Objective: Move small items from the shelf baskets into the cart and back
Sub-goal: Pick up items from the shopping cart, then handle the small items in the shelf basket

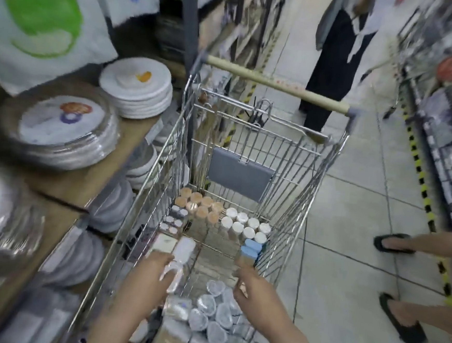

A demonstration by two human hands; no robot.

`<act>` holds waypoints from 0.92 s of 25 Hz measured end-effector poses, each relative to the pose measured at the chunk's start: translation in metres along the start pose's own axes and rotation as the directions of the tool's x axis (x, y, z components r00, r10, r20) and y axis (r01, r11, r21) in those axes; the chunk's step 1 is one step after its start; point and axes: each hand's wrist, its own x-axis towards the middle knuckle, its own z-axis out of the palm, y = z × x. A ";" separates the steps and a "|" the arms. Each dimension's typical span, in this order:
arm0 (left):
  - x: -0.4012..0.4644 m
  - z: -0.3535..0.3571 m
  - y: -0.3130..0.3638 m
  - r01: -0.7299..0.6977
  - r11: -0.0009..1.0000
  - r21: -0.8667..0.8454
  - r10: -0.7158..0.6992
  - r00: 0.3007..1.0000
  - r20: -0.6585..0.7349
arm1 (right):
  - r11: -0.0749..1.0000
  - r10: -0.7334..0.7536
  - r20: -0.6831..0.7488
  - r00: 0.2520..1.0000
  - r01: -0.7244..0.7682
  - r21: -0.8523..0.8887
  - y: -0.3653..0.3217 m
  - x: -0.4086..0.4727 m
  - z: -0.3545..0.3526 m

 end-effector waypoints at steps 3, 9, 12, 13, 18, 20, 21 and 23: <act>-0.073 0.005 0.007 0.057 0.995 -0.082 -0.064 0.994 -0.087 | 0.996 -0.093 0.025 0.995 0.094 -0.003 -0.001 -0.051 -0.005; -0.218 0.016 0.015 0.214 0.963 -0.164 -0.252 0.932 -0.261 | 0.932 -0.345 0.159 0.925 0.357 -0.056 -0.032 -0.140 0.002; -0.302 0.018 0.007 0.297 0.924 -0.242 -0.371 0.851 -0.371 | 0.841 -0.496 0.281 0.822 0.535 -0.079 -0.066 -0.176 0.020; -0.331 0.020 0.003 0.323 0.904 -0.278 -0.416 0.814 -0.406 | 0.810 -0.535 0.312 0.785 0.582 -0.075 -0.078 -0.186 0.027; -0.496 0.044 -0.011 0.437 0.730 -0.525 -0.682 0.519 -0.516 | 0.682 -0.647 0.447 0.618 0.731 -0.025 -0.136 -0.246 0.083; -0.570 0.065 -0.015 0.456 0.605 -0.653 -0.796 0.363 -0.484 | 0.610 -0.683 0.505 0.527 0.792 -0.002 -0.163 -0.278 0.114; -0.606 0.075 -0.016 0.443 0.533 -0.721 -0.846 0.293 -0.446 | 0.572 -0.698 0.536 0.476 0.820 0.017 -0.178 -0.300 0.130; -0.685 0.099 -0.015 0.414 0.406 -0.815 -0.913 0.151 -0.379 | 0.501 -0.706 0.608 0.362 0.863 0.068 -0.208 -0.355 0.167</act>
